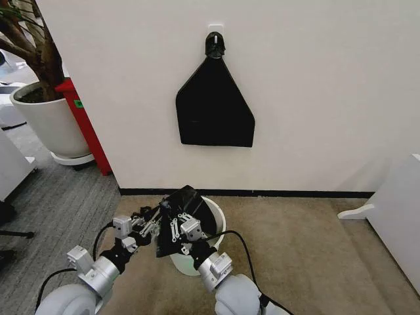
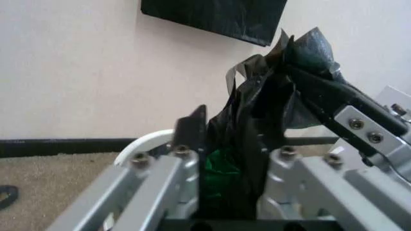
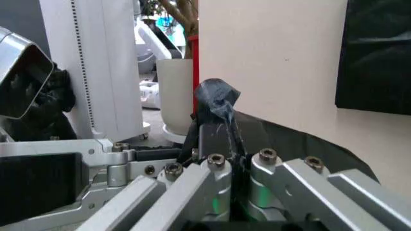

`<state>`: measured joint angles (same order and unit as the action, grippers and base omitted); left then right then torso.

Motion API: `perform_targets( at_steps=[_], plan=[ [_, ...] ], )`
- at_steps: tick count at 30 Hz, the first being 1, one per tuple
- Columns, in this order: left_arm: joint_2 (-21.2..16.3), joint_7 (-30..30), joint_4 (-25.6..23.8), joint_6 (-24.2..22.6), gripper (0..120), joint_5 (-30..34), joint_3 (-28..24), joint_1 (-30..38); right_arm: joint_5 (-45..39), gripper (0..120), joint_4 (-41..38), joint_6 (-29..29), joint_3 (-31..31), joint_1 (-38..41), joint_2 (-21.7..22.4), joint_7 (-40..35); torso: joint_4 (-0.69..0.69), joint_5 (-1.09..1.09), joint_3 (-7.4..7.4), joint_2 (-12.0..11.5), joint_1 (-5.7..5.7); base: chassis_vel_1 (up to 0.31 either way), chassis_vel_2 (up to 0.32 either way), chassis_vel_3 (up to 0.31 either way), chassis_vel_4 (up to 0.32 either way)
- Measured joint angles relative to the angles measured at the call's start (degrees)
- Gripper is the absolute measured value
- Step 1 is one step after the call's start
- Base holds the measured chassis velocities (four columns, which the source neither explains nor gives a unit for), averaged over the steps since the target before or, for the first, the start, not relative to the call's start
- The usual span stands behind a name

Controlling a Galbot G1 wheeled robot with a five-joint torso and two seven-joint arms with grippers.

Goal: Place the garbage bag over the trash bin.

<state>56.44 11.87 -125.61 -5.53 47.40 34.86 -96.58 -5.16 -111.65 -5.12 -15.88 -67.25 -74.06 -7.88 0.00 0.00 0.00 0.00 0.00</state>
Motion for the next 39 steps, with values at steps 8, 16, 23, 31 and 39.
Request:
perform_targets(
  at_steps=[8,16,23,31,39],
  plan=[
    [0.0,0.1,0.0,0.2,0,-0.2,0.1,-0.2,0.0,0,0.2,-0.1,0.0,0.1,-0.2,0.0,0.0,0.0,0.0,0.0,0.0,0.0,0.0,0.0,0.0],
    [0.1,-0.7,0.0,1.3,0,-0.3,1.1,0.4,0.2,0,0.4,-0.6,0.2,-0.6,0.2,0.1,0.0,0.0,0.0,0.0,0.0,0.0,0.0,0.0,0.0],
    [0.7,-2.3,0.0,2.1,0,0.1,2.3,1.2,0.2,0,-0.1,-1.3,1.0,-2.1,1.2,0.4,0.0,0.0,0.0,0.0,0.0,0.0,0.0,0.0,0.0],
    [1.6,-3.6,0.9,2.5,0,0.8,2.6,1.6,0.4,0,-1.1,-2.3,2.4,-4.1,2.3,0.9,0.0,0.0,0.0,0.0,0.0,0.0,0.0,0.0,0.0],
    [2.0,-5.1,3.0,3.5,0,1.2,2.6,2.0,0.5,0,-2.0,-3.6,5.2,-6.0,4.2,1.6,0.0,0.01,0.0,0.0,0.0,0.0,0.0,0.0,0.0]
  ],
)
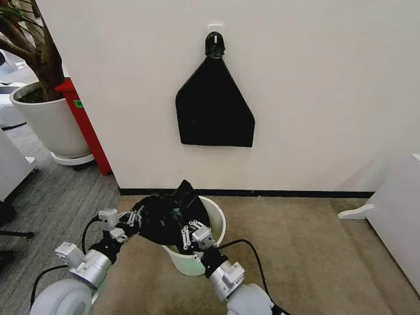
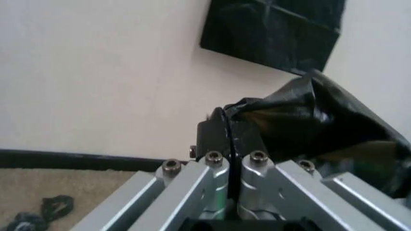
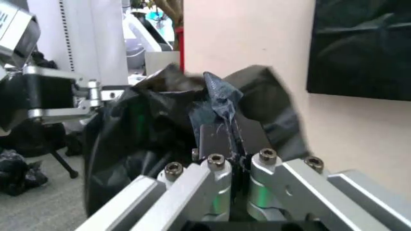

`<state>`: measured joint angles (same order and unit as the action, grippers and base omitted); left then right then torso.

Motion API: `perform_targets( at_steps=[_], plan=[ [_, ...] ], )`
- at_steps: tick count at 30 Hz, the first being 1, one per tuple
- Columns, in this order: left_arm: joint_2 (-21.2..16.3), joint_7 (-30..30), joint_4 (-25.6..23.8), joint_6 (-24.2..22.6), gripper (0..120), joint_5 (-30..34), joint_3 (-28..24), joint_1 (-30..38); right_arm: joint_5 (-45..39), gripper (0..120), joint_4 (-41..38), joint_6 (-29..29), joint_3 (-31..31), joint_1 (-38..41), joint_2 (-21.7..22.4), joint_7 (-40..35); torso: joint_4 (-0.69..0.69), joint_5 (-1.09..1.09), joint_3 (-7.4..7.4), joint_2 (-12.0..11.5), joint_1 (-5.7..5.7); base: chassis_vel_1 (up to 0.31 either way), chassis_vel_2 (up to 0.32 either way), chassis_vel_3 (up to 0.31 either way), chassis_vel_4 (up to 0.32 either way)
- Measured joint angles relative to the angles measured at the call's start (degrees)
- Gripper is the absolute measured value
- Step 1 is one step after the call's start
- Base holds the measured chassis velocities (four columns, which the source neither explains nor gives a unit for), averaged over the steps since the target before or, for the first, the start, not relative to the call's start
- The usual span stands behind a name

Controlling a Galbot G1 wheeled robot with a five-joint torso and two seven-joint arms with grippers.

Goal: Place the garbage bag over the trash bin.

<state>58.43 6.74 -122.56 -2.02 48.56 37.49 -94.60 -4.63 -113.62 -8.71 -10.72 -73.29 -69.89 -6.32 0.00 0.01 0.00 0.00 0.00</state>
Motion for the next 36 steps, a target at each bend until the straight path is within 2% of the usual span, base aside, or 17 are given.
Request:
perform_targets(
  at_steps=[18,30,36],
  plan=[
    [0.0,-2.3,3.0,1.2,0,1.0,0.7,0.3,-0.2,0,-2.1,-2.8,6.1,-7.0,6.0,0.9,0.0,0.0,0.0,0.0,0.0,0.0,0.0,0.0,0.0],
    [0.2,-2.7,4.5,2.0,0,1.4,1.1,-0.4,-1.0,0,-1.4,-4.7,9.9,-9.5,8.3,1.0,0.0,0.0,0.0,0.0,0.0,0.0,0.0,0.0,0.0],
    [1.3,-6.7,3.6,1.6,0,0.2,1.1,-1.7,-2.8,0,-0.6,-4.2,11.9,-10.6,9.3,0.4,0.0,0.0,0.0,0.0,0.0,0.0,0.0,0.0,0.0]
  ],
)
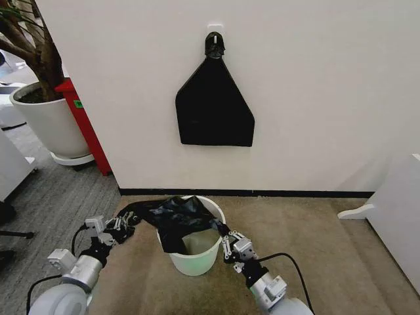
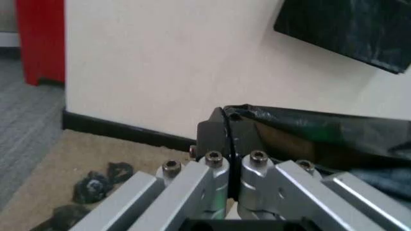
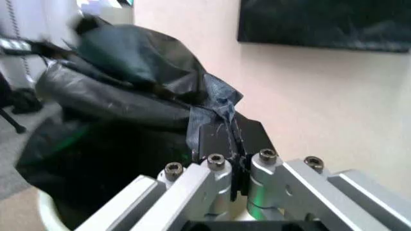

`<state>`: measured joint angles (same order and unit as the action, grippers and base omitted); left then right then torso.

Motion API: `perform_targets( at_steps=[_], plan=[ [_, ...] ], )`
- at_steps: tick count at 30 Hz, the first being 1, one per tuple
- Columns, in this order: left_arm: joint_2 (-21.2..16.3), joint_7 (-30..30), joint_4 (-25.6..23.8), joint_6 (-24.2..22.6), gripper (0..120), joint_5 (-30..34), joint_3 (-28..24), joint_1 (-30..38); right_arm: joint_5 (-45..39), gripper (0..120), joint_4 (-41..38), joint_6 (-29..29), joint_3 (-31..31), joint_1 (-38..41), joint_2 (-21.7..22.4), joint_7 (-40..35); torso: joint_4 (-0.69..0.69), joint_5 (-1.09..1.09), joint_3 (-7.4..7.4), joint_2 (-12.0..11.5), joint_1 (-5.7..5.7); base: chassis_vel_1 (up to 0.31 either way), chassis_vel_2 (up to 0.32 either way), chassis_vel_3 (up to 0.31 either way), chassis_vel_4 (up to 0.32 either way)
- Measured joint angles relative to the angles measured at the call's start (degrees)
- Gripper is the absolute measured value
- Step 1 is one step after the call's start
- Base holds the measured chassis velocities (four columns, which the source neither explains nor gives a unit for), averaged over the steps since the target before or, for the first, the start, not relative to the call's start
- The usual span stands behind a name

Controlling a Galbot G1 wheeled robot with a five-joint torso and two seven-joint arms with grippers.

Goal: Place the garbage bag over the trash bin.

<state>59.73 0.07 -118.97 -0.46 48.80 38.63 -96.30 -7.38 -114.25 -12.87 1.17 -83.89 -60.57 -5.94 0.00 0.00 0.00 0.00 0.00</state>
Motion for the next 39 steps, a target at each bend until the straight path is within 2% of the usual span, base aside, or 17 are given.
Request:
perform_targets(
  at_steps=[3,10,14,21,32,39],
  plan=[
    [1.1,-2.9,-1.7,-1.2,0,-1.1,-0.3,-0.5,-1.8,0,0.0,1.9,0.7,-0.5,0.9,-1.3,0.0,0.01,0.0,0.0,0.0,0.0,0.0,0.0,0.0],
    [2.6,-7.1,-6.3,-6.3,0,-1.9,-0.8,-1.1,-6.5,0,-4.2,11.8,1.8,-0.8,3.6,-1.4,0.0,0.01,0.0,0.0,0.0,0.0,0.0,0.0,0.0],
    [3.3,-7.5,-7.4,-8.0,0,-1.4,-1.1,-1.3,-9.4,0,-6.1,17.1,2.5,-0.5,3.7,-1.1,0.0,0.0,0.0,0.0,0.0,0.0,0.0,0.0,0.0],
    [5.4,-6.3,-7.5,-8.3,0,-0.5,-1.1,-2.2,-12.6,0,-9.6,23.4,5.5,-1.7,3.4,-0.6,0.0,0.0,0.0,0.0,0.0,0.0,0.0,0.0,0.0],
    [6.4,-8.1,-9.5,-11.3,0,-0.5,-0.9,-5.6,-16.9,0,-13.1,29.9,5.8,-3.6,6.5,-1.8,0.0,0.0,0.0,0.0,0.0,0.0,0.0,0.0,0.0],
    [6.9,-10.7,-11.3,-13.5,0,-0.1,-1.0,-7.9,-17.8,0,-14.9,32.1,5.7,-5.8,7.4,-2.7,0.0,0.0,0.0,0.0,0.0,0.0,0.0,0.0,0.0]
  ],
)
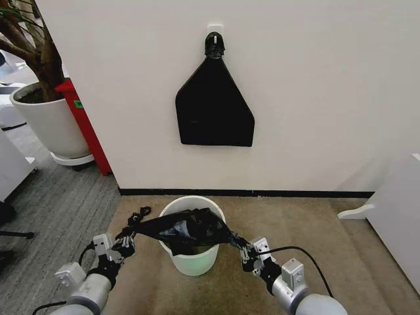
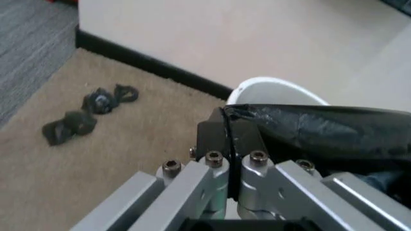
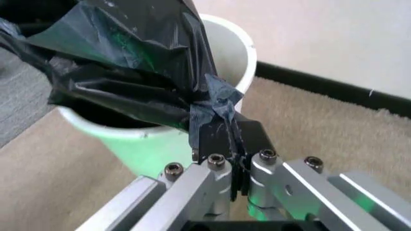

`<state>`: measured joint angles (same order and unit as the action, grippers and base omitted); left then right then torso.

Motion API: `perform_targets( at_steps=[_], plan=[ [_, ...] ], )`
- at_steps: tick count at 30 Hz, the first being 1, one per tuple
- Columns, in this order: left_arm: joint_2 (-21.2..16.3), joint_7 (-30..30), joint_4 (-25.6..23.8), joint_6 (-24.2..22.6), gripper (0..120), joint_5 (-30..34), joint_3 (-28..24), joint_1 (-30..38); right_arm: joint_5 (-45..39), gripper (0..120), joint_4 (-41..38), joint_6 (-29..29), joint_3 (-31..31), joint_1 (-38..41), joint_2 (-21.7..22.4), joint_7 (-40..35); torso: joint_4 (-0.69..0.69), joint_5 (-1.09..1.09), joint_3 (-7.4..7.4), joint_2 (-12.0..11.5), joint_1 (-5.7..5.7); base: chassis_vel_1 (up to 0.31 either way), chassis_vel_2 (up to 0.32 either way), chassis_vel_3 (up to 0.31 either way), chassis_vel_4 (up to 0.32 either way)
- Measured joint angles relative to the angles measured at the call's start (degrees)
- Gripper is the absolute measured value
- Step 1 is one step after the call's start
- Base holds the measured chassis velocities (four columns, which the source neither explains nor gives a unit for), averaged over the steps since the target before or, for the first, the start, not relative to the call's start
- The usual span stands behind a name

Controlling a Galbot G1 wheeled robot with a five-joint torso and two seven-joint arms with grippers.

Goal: Place the garbage bag over the trash bin.

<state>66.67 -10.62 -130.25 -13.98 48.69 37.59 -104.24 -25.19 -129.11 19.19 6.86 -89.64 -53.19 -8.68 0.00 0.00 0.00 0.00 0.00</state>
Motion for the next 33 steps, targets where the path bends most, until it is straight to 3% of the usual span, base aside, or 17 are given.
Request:
perform_targets(
  at_steps=[9,21,26,33],
  plan=[
    [-0.2,-3.2,-1.6,-3.1,0,0.7,0.1,-1.3,1.2,0,-0.1,0.4,-0.4,-4.1,1.3,-0.2,0.0,0.0,0.0,0.0,0.0,0.0,0.0,0.0,0.0],
    [0.6,-4.4,-5.4,-2.7,0,2.5,0.2,-0.7,1.8,0,-2.3,-0.7,0.6,-3.1,0.2,0.0,0.0,0.0,0.0,0.0,0.0,0.0,0.0,0.0,0.0],
    [0.6,-7.0,-9.8,-6.4,0,5.1,0.7,-2.3,-0.3,0,-6.3,-0.1,1.1,-5.0,0.7,-0.9,0.0,0.0,0.0,0.0,0.0,0.0,0.0,0.0,0.0],
    [0.6,-8.4,-12.0,-9.6,0,6.2,0.8,-2.9,-3.1,0,-8.2,1.4,0.6,-4.8,0.5,-2.2,0.0,0.0,0.0,0.0,0.0,0.0,0.0,0.0,0.0]
  ],
)
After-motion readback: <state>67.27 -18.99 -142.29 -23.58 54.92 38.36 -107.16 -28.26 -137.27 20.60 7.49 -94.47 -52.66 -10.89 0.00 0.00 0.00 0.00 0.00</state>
